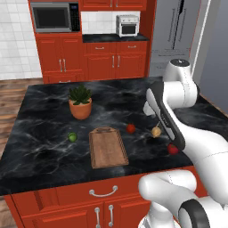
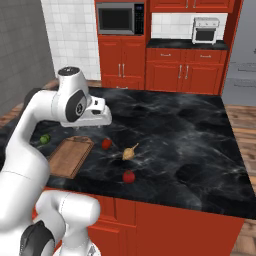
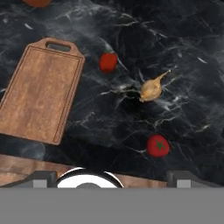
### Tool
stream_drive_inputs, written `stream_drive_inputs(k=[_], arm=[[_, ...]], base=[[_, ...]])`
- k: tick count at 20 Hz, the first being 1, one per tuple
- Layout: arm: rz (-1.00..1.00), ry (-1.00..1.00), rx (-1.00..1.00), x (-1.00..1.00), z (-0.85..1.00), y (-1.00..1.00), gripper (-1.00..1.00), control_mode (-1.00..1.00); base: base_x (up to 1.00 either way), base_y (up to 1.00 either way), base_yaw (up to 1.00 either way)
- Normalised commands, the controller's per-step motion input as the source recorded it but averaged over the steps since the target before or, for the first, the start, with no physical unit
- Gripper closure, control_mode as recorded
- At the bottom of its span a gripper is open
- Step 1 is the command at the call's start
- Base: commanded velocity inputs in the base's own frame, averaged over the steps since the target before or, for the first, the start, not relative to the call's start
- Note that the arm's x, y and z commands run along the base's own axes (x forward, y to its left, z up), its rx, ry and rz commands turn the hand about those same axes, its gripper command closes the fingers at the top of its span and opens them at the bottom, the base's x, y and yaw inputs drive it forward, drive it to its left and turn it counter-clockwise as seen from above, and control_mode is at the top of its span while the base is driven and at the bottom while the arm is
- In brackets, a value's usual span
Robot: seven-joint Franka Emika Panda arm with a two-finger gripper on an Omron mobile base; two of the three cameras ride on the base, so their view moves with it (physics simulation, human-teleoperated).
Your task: Place the avocado, onion, tomato, and bell pepper on the cutting board.
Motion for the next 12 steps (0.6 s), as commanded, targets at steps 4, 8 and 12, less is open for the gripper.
stream_drive_inputs(k=[4, 8, 12], arm=[[0.0, 0.0, -0.08, 0.0, -0.07, -0.32, -1.0, -1.0], [0.0, 0.0, 0.0, 0.0, -0.12, -0.26, -1.0, -1.0], [-0.01, 0.02, 0.0, 0.02, -0.17, -0.05, -1.0, -1.0]], base=[[0.0, 0.0, 0.0], [0.0, 0.0, 0.0], [0.0, 0.0, 0.0]])
